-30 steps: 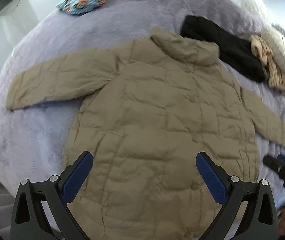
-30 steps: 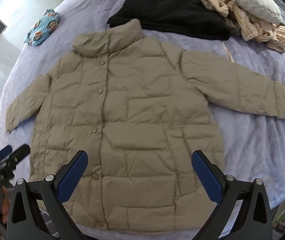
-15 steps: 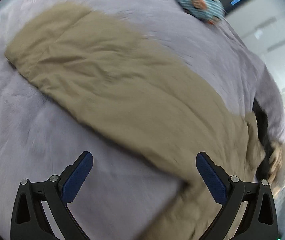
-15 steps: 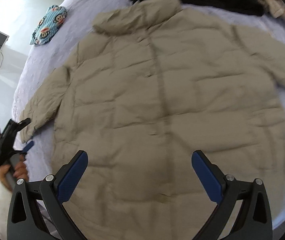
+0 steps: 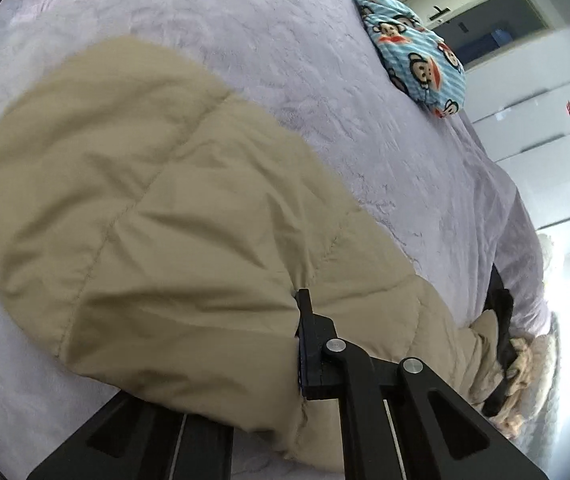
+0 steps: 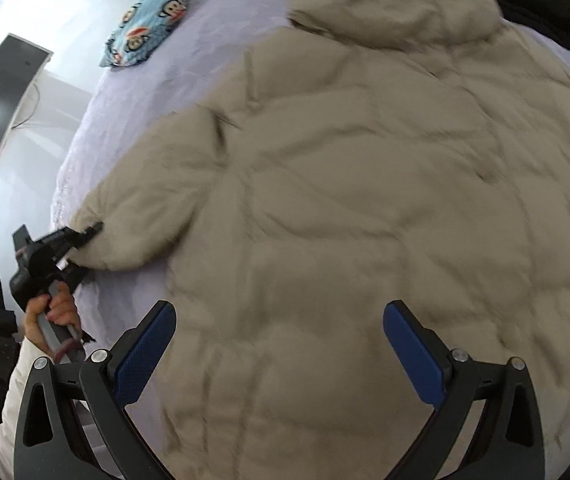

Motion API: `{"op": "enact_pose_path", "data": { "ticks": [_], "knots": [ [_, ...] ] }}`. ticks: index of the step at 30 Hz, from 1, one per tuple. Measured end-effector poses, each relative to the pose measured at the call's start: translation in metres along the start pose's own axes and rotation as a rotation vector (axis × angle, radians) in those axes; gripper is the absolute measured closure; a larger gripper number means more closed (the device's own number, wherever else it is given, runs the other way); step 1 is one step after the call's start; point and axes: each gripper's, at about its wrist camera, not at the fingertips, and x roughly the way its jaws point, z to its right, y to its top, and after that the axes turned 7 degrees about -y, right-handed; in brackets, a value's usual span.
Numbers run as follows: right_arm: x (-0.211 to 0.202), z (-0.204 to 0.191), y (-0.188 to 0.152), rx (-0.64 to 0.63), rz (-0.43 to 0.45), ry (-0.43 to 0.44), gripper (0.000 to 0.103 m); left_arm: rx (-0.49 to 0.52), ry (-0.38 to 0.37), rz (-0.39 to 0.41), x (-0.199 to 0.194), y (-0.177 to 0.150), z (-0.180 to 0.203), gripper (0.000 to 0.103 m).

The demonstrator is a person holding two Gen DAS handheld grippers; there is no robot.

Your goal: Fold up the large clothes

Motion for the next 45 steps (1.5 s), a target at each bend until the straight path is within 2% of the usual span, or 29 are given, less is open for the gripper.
{"op": "enact_pose_path", "data": {
  "ticks": [4, 5, 6, 7, 8, 9, 13, 15, 18, 21, 24, 26, 29, 32, 34, 36, 37, 39, 40, 41, 43, 45],
  "knots": [
    [0.007, -0.020, 0.020, 0.005, 0.046, 0.065, 0.001, 0.197, 0.039, 0.065, -0.031, 0.000, 0.044, 0.093],
    [0.009, -0.025, 0.026, 0.015, 0.064, 0.087, 0.007, 0.244, 0.036, 0.082, -0.042, -0.002, 0.056, 0.093],
    [0.013, -0.032, 0.033, 0.027, 0.090, 0.119, 0.031, 0.276, 0.030, 0.093, -0.048, -0.001, 0.066, 0.093],
    [0.016, -0.037, 0.037, 0.034, 0.098, 0.136, 0.050, 0.313, 0.020, 0.105, -0.057, -0.003, 0.076, 0.093],
    [0.025, -0.043, 0.043, 0.046, 0.087, 0.156, 0.082, 0.350, 0.012, 0.116, -0.065, -0.005, 0.086, 0.093],
    [0.034, -0.047, 0.047, 0.063, 0.070, 0.173, 0.090, 0.404, 0.003, 0.130, -0.074, -0.008, 0.101, 0.093],
    [0.073, -0.065, 0.054, 0.094, 0.023, 0.290, 0.090, 0.548, -0.047, 0.154, -0.094, -0.025, 0.147, 0.093],
    [0.096, -0.074, 0.051, 0.084, -0.028, 0.347, 0.091, 0.615, -0.080, 0.133, -0.091, -0.037, 0.174, 0.093],
    [0.123, -0.077, 0.045, 0.092, -0.091, 0.351, 0.091, 0.719, -0.123, 0.087, -0.075, -0.068, 0.215, 0.093],
    [0.125, -0.064, 0.042, 0.134, -0.141, 0.429, 0.091, 0.823, -0.140, 0.062, -0.059, -0.106, 0.255, 0.093],
    [0.101, -0.037, 0.037, 0.146, -0.133, 0.457, 0.091, 0.867, -0.192, -0.002, -0.037, -0.143, 0.292, 0.093],
    [0.075, -0.002, 0.034, 0.165, -0.094, 0.433, 0.091, 0.921, -0.194, -0.053, -0.016, -0.174, 0.315, 0.093],
    [0.035, 0.058, 0.031, 0.189, -0.023, 0.327, 0.090, 1.020, -0.162, -0.094, 0.026, -0.220, 0.335, 0.093],
    [0.002, 0.113, 0.027, 0.204, 0.030, 0.200, 0.090, 1.135, -0.079, -0.126, 0.068, -0.272, 0.341, 0.093],
    [-0.012, 0.140, 0.023, 0.206, 0.048, 0.129, 0.090, 1.168, -0.018, -0.172, 0.093, -0.297, 0.337, 0.092],
    [-0.020, 0.158, 0.020, 0.220, 0.055, 0.093, 0.090, 1.186, 0.043, -0.209, 0.110, -0.315, 0.328, 0.092],
    [-0.022, 0.166, 0.019, 0.231, 0.057, 0.082, 0.090, 1.200, 0.069, -0.217, 0.114, -0.321, 0.323, 0.089],
    [-0.024, 0.177, 0.017, 0.252, 0.056, 0.066, 0.090, 1.213, 0.080, -0.234, 0.111, -0.328, 0.317, 0.052],
    [-0.024, 0.180, 0.017, 0.258, 0.055, 0.062, 0.090, 1.211, 0.065, -0.232, 0.107, -0.328, 0.316, 0.018],
    [-0.024, 0.185, 0.017, 0.265, 0.055, 0.058, 0.088, 1.213, 0.054, -0.198, 0.095, -0.329, 0.315, 0.009],
    [-0.024, 0.183, 0.024, 0.269, 0.060, 0.047, 0.072, 1.232, 0.037, -0.174, 0.078, -0.328, 0.314, 0.009],
    [-0.028, 0.184, 0.024, 0.254, 0.073, 0.028, 0.045, 1.214, 0.032, -0.167, 0.059, -0.318, 0.311, 0.009]
  ]
}}
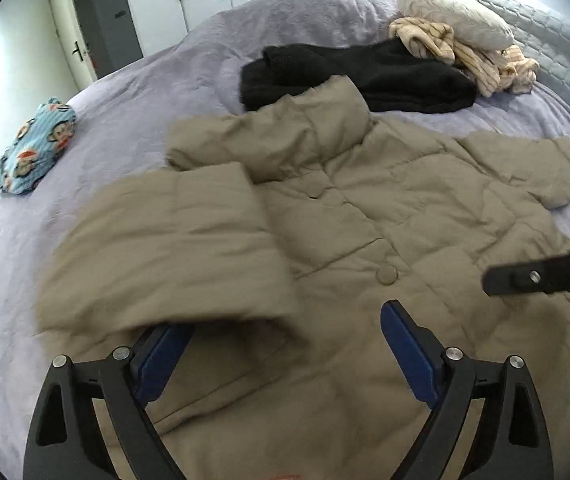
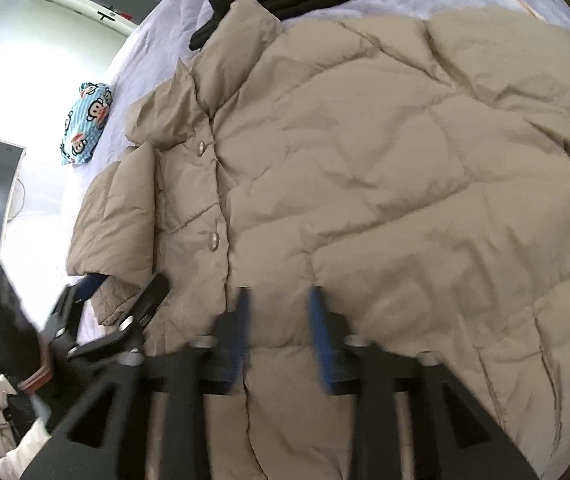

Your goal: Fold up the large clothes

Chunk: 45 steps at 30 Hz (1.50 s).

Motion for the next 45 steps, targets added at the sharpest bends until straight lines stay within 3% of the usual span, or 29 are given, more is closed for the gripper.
{"op": "enact_pose_path", "data": {
  "ticks": [2, 4, 6, 9, 13, 17, 19, 22, 23, 24, 25, 26, 27, 29, 30, 31, 32, 36, 39, 43, 45],
  "knots": [
    [-0.004, -0.016, 0.003, -0.041, 0.031, -0.016, 0.041, -0.057, -0.010, 0.040, -0.023, -0.003, -0.021, 0.009],
    [-0.018, -0.032, -0.001, -0.125, 0.060, -0.019, 0.036, -0.144, 0.045, 0.091, -0.050, -0.007, -0.052, 0.009],
    [-0.028, -0.062, -0.004, -0.246, 0.103, -0.018, 0.017, -0.258, 0.099, 0.109, -0.064, -0.013, -0.088, 0.009],
    [-0.033, -0.121, -0.019, -0.498, 0.187, -0.071, 0.017, -0.479, 0.137, 0.078, -0.062, -0.029, -0.147, 0.009],
    [0.003, -0.194, -0.044, -0.818, 0.234, -0.247, 0.017, -0.733, -0.011, 0.002, -0.037, -0.057, -0.210, 0.009],
    [0.045, -0.228, -0.055, -0.980, 0.306, -0.415, 0.017, -0.810, -0.126, -0.007, -0.015, -0.059, -0.236, 0.009],
    [0.052, -0.232, -0.045, -0.945, 0.345, -0.455, 0.018, -0.823, -0.162, -0.001, -0.006, -0.057, -0.240, 0.009],
    [0.031, -0.220, -0.017, -0.761, 0.428, -0.427, 0.021, -0.808, -0.187, 0.001, 0.004, -0.050, -0.241, 0.009],
    [0.020, -0.209, -0.008, -0.676, 0.449, -0.393, 0.031, -0.805, -0.204, -0.003, 0.007, -0.046, -0.241, 0.009],
    [0.007, -0.190, 0.002, -0.568, 0.453, -0.339, 0.054, -0.805, -0.223, -0.007, 0.010, -0.043, -0.242, 0.009],
    [0.000, -0.177, 0.010, -0.489, 0.439, -0.293, 0.068, -0.809, -0.246, -0.016, 0.017, -0.040, -0.245, 0.009],
    [-0.004, -0.158, 0.019, -0.393, 0.408, -0.242, 0.090, -0.821, -0.263, -0.028, 0.023, -0.037, -0.247, 0.009],
    [-0.005, -0.136, 0.028, -0.288, 0.366, -0.199, 0.094, -0.831, -0.273, -0.034, 0.029, -0.035, -0.249, 0.009],
    [-0.002, -0.099, 0.039, -0.113, 0.301, -0.134, 0.095, -0.850, -0.290, -0.029, 0.037, -0.028, -0.253, 0.014],
    [0.002, -0.079, 0.041, -0.041, 0.260, -0.099, 0.096, -0.850, -0.296, -0.017, 0.038, -0.024, -0.253, 0.026],
    [0.005, -0.065, 0.043, 0.005, 0.234, -0.084, 0.096, -0.838, -0.319, -0.007, 0.038, -0.019, -0.251, 0.060],
    [0.010, -0.050, 0.042, 0.055, 0.204, -0.066, 0.096, -0.810, -0.339, -0.004, 0.035, -0.011, -0.246, 0.076],
    [0.020, -0.010, 0.029, 0.166, 0.137, -0.044, 0.096, -0.502, -0.226, 0.079, -0.002, 0.021, -0.198, 0.082],
    [0.029, 0.003, 0.018, 0.216, 0.116, -0.022, 0.097, -0.342, -0.134, 0.071, -0.005, 0.027, -0.176, 0.082],
    [0.036, -0.001, 0.017, 0.226, 0.113, -0.006, 0.097, -0.337, -0.029, -0.026, 0.039, 0.015, -0.200, 0.081],
    [0.043, -0.010, 0.019, 0.204, 0.106, 0.003, 0.097, -0.363, -0.010, -0.044, 0.053, 0.010, -0.210, 0.075]
  ]
}}
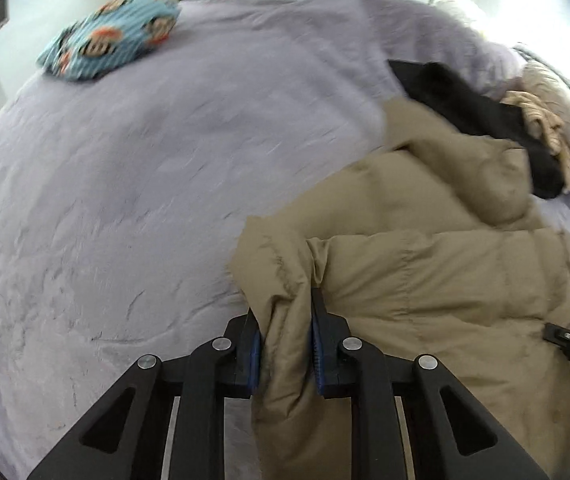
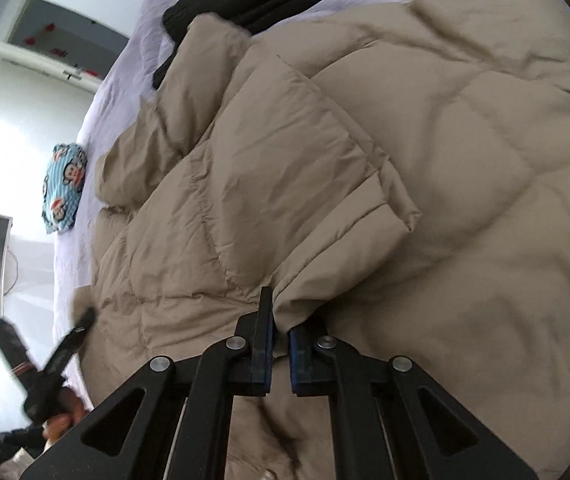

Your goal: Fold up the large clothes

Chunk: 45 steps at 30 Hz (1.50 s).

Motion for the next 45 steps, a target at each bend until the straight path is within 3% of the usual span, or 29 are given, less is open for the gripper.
{"op": "enact_pose_path", "data": {
  "ticks": [2, 3, 7, 9, 12, 16, 17, 18, 19, 23, 25, 26, 27, 30, 34, 40, 45],
  "knots": [
    [0.006, -0.006, -0.006, -0.015, 0.004, -0.011, 0.097, -0.026, 0.067, 0.022, -0.005, 0.000, -0.009, 0.044],
    [0.008, -0.009, -0.006, -0.018, 0.010, -0.020, 0.097, -0.041, 0.123, 0.045, -0.010, 0.000, -0.014, 0.038],
    [0.002, -0.005, -0.007, -0.017, -0.015, -0.001, 0.094, -0.094, 0.187, 0.065, -0.031, 0.007, -0.030, 0.037],
    [-0.007, -0.005, -0.006, -0.051, -0.046, -0.018, 0.074, -0.087, 0.211, 0.078, -0.044, 0.009, -0.031, 0.037],
    [-0.035, -0.006, -0.006, -0.108, -0.034, -0.025, 0.048, -0.074, 0.181, 0.097, -0.064, 0.008, -0.021, 0.037],
    [-0.086, -0.005, 0.003, -0.173, 0.153, -0.100, 0.048, -0.041, 0.163, 0.084, -0.075, 0.001, 0.000, 0.037],
    [-0.089, -0.006, 0.009, -0.189, 0.177, -0.107, 0.055, -0.041, 0.147, 0.078, -0.076, -0.003, 0.006, 0.037],
    [-0.088, -0.008, 0.016, -0.209, 0.177, -0.103, 0.073, -0.045, 0.128, 0.065, -0.072, -0.009, 0.012, 0.037],
    [-0.084, -0.011, 0.022, -0.226, 0.167, -0.100, 0.078, -0.041, 0.113, 0.041, -0.065, -0.017, 0.019, 0.037],
    [-0.054, -0.013, 0.030, -0.293, 0.098, -0.143, 0.083, 0.020, 0.170, -0.034, -0.035, -0.046, 0.033, 0.037],
    [-0.035, -0.003, 0.026, -0.272, 0.040, -0.162, 0.084, 0.027, 0.168, -0.028, -0.029, -0.056, 0.027, 0.033],
    [-0.028, 0.003, 0.022, -0.257, 0.018, -0.163, 0.084, 0.013, 0.164, -0.029, -0.027, -0.057, 0.020, 0.023],
    [-0.024, 0.010, 0.016, -0.236, 0.006, -0.155, 0.084, -0.010, 0.159, -0.031, -0.027, -0.057, 0.013, 0.020],
    [-0.021, 0.012, 0.001, -0.243, 0.012, -0.170, 0.084, -0.051, 0.103, -0.043, -0.024, -0.055, 0.000, 0.020],
    [-0.021, 0.013, -0.001, -0.260, 0.015, -0.181, 0.084, 0.021, 0.148, -0.046, -0.021, -0.054, 0.008, 0.020],
    [-0.046, 0.029, -0.002, -0.191, -0.003, -0.136, 0.083, -0.013, 0.178, -0.058, -0.044, -0.045, 0.018, 0.020],
    [-0.069, 0.050, -0.006, -0.105, -0.006, -0.086, 0.058, -0.002, 0.147, -0.067, -0.068, -0.049, 0.045, 0.020]
  ]
}}
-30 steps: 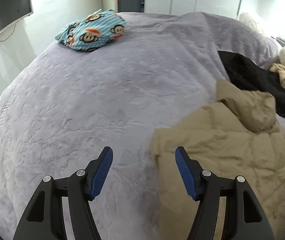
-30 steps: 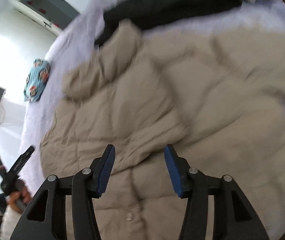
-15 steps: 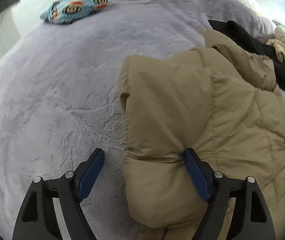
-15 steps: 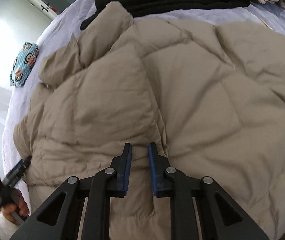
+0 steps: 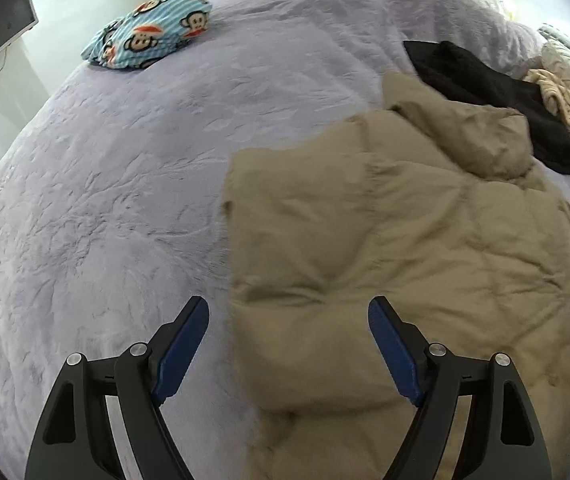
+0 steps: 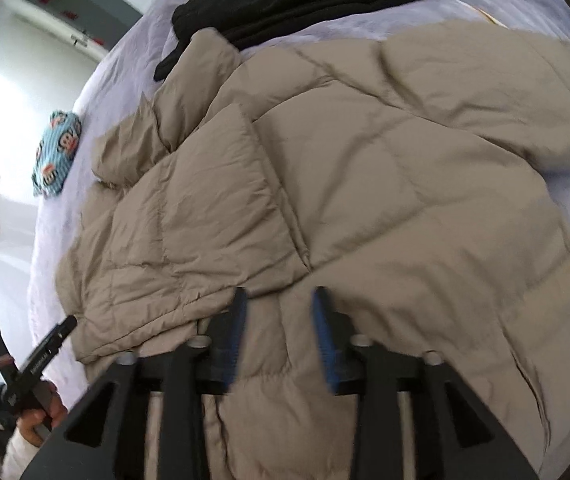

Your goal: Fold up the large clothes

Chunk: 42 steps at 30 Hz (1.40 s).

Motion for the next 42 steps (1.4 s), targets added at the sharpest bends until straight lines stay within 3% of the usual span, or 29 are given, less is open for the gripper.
{"op": "enact_pose_path", "data": {
  "ticks": [2, 11, 14, 16, 23, 26, 32, 35, 42],
  "knots": [
    [-0.006, 0.004, -0.002, 0.019, 0.001, 0.011, 0.057, 0.012, -0.014, -0.011, -0.006, -0.003, 0.017, 0.020],
    [-0.034, 0.050, -0.018, 0.124, -0.011, 0.070, 0.028, 0.089, -0.120, -0.090, -0.007, -0.024, 0.124, 0.020],
    [-0.042, 0.072, -0.021, 0.138, -0.008, 0.070, 0.027, 0.112, -0.128, -0.100, -0.007, -0.029, 0.158, 0.018],
    [-0.045, 0.086, -0.021, 0.145, -0.017, 0.066, 0.024, 0.126, -0.112, -0.103, -0.008, -0.032, 0.177, 0.000],
    [-0.057, 0.134, -0.015, 0.146, -0.036, 0.085, 0.021, 0.179, -0.080, -0.119, -0.007, -0.038, 0.238, 0.000],
    [-0.062, 0.154, -0.009, 0.145, -0.038, 0.089, 0.012, 0.155, -0.092, -0.146, -0.001, -0.039, 0.257, 0.000],
    [-0.075, 0.192, 0.009, 0.168, -0.009, 0.114, 0.010, 0.155, -0.035, -0.146, 0.004, -0.038, 0.287, 0.000],
    [-0.078, 0.207, 0.015, 0.179, 0.007, 0.114, 0.000, 0.163, -0.034, -0.173, 0.009, -0.037, 0.298, 0.000],
    [-0.082, 0.238, 0.030, 0.259, 0.069, 0.079, 0.000, 0.159, -0.037, -0.210, 0.019, -0.033, 0.309, 0.000]
  ]
}}
